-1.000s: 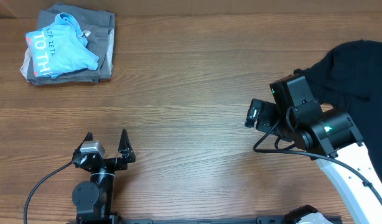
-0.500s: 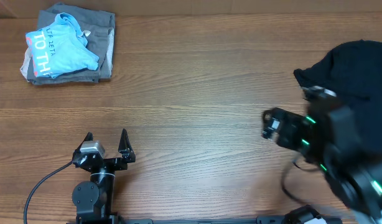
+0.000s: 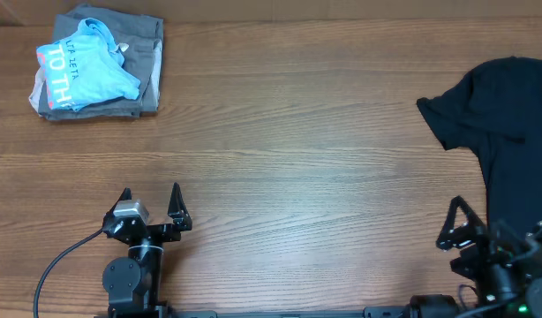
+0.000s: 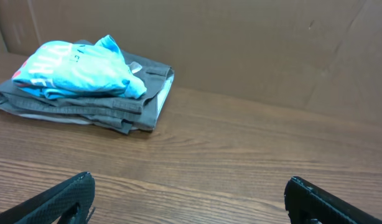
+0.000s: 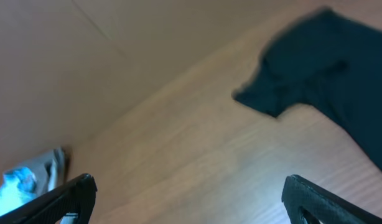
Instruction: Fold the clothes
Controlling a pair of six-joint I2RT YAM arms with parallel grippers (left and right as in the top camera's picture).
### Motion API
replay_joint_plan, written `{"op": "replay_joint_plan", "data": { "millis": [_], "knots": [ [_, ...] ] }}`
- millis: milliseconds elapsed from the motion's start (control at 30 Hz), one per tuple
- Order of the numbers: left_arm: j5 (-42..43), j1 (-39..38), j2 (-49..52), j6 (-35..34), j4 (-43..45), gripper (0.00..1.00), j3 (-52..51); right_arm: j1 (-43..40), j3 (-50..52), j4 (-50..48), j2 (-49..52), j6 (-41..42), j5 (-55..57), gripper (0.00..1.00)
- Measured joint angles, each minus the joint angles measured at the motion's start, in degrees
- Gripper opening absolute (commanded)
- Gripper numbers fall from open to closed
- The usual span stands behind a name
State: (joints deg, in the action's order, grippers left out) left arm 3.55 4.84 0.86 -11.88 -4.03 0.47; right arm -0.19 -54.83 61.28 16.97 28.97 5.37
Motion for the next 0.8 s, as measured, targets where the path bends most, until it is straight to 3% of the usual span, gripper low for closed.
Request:
{"op": "replay_joint_plan", "data": {
  "millis": [200, 300, 400, 600, 800],
  "knots": [
    [0.0, 0.0, 0.0, 0.0, -0.02, 1.0, 0.0, -0.22, 26.08, -24.0, -10.23, -0.83, -8.41, 1.0],
    [0.0, 0.0, -0.07, 0.0, -0.07, 1.0, 0.0, -0.2, 36.61, -39.91, -12.04, -0.96, -13.14, 1.0],
    [0.0, 0.0, -0.07, 0.0, -0.04, 1.0, 0.0, -0.13, 44.54, -48.52, -14.16, -0.98, -16.0, 1.0],
    [0.0, 0.0, -0.09, 0.0, -0.04, 1.0, 0.0, 1.11, 50.88, -53.13, -16.02, -2.71, -16.15, 1.0],
    [0.0, 0.0, -0.09, 0.0, -0.04, 1.0, 0.0, 3.34, 51.58, -53.37, -16.06, -9.84, -13.66, 1.0]
  ]
}}
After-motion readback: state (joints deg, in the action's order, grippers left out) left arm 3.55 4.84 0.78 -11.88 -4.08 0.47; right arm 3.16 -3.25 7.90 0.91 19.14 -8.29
